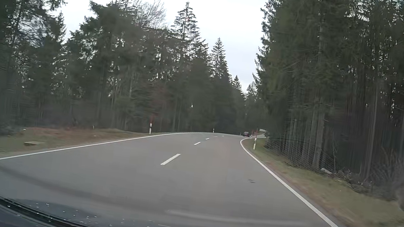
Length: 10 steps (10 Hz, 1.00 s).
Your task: Follow the waypoints while adhering to traffic rules and regulations
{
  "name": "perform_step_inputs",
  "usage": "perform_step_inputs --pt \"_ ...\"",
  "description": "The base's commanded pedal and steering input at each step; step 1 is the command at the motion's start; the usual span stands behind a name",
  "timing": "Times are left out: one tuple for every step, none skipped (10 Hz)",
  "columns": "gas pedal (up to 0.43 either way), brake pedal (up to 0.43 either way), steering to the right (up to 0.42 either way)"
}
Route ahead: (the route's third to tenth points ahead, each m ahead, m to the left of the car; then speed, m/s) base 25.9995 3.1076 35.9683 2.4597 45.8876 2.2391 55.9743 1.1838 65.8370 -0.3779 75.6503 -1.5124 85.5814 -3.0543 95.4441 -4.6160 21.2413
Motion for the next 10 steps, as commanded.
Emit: perform_step_inputs --pt "0.02 0.0 0.004" --pt "0.02 0.0 0.004" --pt "0.02 0.0 0.005" --pt "0.02 0.0 0.005" --pt "0.02 0.0 0.006" --pt "0.02 0.0 0.006" --pt "0.02 0.0 0.007" --pt "0.02 0.0 0.007" --pt "0.02 0.0 0.007" --pt "0.02 0.0 0.007"
